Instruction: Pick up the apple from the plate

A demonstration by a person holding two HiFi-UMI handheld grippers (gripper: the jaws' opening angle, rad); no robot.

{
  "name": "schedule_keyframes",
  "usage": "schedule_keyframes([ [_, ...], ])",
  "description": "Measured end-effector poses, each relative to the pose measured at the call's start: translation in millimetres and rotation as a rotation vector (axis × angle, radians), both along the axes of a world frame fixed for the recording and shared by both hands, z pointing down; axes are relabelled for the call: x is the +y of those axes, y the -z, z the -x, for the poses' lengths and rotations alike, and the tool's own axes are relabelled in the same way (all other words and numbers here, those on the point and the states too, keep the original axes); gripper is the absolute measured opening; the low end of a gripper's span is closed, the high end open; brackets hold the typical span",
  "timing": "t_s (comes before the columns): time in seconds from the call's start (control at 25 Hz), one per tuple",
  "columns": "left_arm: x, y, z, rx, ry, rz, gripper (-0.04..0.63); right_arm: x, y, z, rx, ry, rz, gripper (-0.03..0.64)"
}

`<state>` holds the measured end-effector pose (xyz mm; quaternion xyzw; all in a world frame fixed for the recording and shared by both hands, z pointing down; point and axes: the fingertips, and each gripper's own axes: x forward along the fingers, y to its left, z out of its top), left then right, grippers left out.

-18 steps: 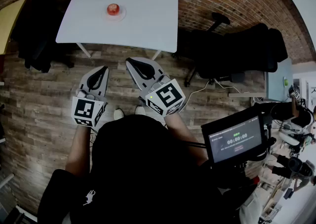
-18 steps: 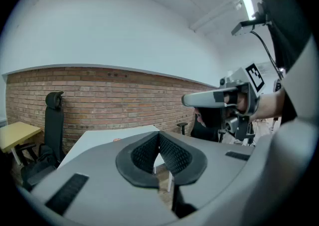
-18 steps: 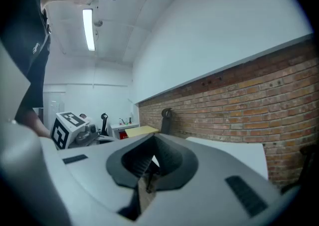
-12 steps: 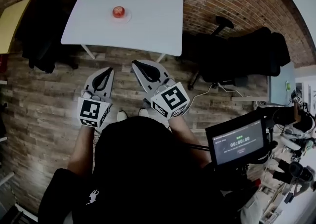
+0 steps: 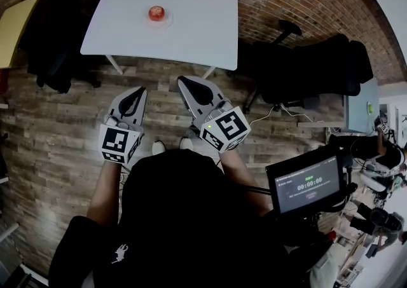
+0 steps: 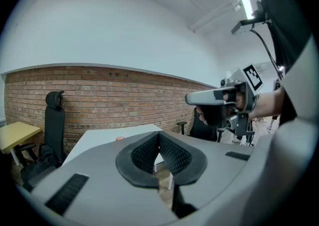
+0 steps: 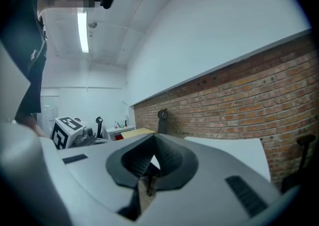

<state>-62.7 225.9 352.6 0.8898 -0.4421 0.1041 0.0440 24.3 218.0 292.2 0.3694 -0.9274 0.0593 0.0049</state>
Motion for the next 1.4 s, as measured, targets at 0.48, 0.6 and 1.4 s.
schedule_keyframes([
  [0.48,14,-13,46,0.024,0.007,0.001,0.005,17,-14,34,0.016,-0.018,0.001,0.002],
  [0.6,18,-15,57,0.021,0.026,0.008,0.005,21,-16,39,0.015,-0.021,0.008,0.003],
  [1.4,17,-18,86,0.034,0.057,-0.001,0.005,10,-24,67,0.014,0.02,0.022,0.002],
])
